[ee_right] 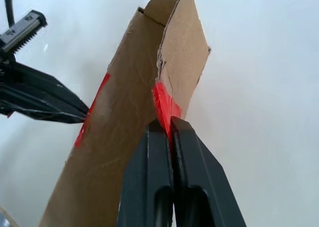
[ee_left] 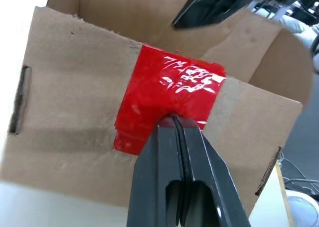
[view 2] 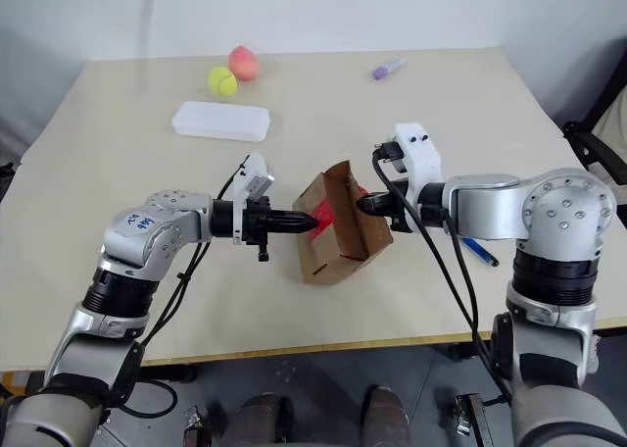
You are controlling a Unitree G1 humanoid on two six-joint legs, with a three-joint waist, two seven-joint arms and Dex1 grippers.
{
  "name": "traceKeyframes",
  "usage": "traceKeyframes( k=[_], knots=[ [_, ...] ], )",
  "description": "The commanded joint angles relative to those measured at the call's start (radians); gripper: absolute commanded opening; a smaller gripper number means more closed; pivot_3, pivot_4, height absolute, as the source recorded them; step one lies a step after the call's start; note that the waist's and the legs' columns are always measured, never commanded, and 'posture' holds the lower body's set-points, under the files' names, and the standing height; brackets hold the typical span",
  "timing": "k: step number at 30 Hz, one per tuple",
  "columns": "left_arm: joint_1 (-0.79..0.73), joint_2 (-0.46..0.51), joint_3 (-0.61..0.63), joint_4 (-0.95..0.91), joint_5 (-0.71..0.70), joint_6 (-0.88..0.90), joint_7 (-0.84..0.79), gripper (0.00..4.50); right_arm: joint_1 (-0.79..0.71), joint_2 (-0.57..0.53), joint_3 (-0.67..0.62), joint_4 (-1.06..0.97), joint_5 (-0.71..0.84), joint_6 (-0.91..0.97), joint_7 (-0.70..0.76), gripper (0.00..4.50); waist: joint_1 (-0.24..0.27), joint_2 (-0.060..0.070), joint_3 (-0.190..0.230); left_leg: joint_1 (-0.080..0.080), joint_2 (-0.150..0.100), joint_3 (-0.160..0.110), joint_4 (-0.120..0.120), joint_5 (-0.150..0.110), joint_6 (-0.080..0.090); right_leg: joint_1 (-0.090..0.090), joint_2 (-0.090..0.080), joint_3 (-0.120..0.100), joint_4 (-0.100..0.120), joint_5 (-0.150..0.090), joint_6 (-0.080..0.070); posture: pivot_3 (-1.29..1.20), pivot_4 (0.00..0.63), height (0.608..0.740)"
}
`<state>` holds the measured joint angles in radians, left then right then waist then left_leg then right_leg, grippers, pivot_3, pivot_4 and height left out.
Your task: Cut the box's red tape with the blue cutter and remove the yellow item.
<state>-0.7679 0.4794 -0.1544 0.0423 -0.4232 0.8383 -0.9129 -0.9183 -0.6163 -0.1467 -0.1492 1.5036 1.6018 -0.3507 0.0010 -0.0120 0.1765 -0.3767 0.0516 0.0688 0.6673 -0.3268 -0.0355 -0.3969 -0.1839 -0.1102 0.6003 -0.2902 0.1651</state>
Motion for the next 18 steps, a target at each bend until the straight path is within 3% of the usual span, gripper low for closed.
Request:
traceKeyframes(
  k=[1, 7, 18],
  knots=[
    [0.009, -0.008, 0.005, 0.004, 0.021, -0.01, 0.033, 0.0, -0.045, -0.063, 0.068, -0.033, 0.2, -0.062, -0.057, 0.03, 0.0, 0.0, 0.0, 0.0, 0.0, 0.0, 0.0, 0.0, 0.0, 0.0, 0.0, 0.0, -0.001, 0.0, 0.0, 0.0, 0.15, 0.74],
    [0.019, 0.046, 0.02, -0.014, 0.01, -0.001, 0.006, 0.0, -0.097, -0.198, 0.242, -0.056, 0.449, -0.273, -0.256, 0.03, -0.005, -0.001, 0.001, -0.003, 0.0, 0.0, -0.001, 0.0, 0.0, -0.002, 0.0, -0.002, -0.005, 0.0, 0.0, 0.0, 0.15, 0.74],
    [-0.138, 0.122, 0.042, 0.014, -0.076, 0.07, -0.147, 0.0, -0.09, -0.185, 0.447, -0.119, 0.463, -0.437, -0.451, 0.03, 0.002, -0.002, 0.001, -0.017, 0.0, -0.001, 0.005, -0.001, 0.001, -0.014, 0.0, -0.004, -0.002, 0.0, 0.001, 0.0, 0.15, 0.74]
  ],
)
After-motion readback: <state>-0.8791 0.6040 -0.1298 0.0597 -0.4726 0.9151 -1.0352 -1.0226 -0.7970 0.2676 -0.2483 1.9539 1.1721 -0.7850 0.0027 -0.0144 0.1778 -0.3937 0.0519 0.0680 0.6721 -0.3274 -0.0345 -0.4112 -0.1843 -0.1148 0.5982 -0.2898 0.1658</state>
